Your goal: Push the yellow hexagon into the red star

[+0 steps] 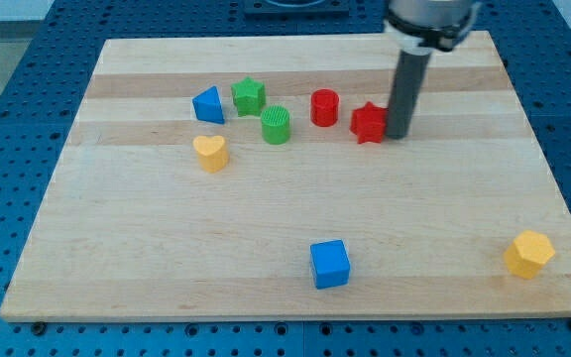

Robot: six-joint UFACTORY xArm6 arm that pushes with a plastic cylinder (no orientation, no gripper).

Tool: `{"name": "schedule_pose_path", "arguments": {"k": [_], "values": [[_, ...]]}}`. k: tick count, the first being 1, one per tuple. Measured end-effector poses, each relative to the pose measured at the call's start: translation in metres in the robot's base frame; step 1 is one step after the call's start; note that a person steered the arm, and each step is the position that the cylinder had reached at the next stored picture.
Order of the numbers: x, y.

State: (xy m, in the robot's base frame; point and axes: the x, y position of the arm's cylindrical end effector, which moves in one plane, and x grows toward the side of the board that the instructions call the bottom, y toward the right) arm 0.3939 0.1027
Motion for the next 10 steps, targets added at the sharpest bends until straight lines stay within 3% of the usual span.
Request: {"name": "schedule_pose_path", "arguments": {"k": [1,2,4,6,7,8,9,10], "values": [[0.000,-0.041],[0.000,-0.042],[0.004,0.114],[0.106,0.189],[0.180,0.187],[0.223,0.178],[0.219,0.140],[0.201,0.143]]}}
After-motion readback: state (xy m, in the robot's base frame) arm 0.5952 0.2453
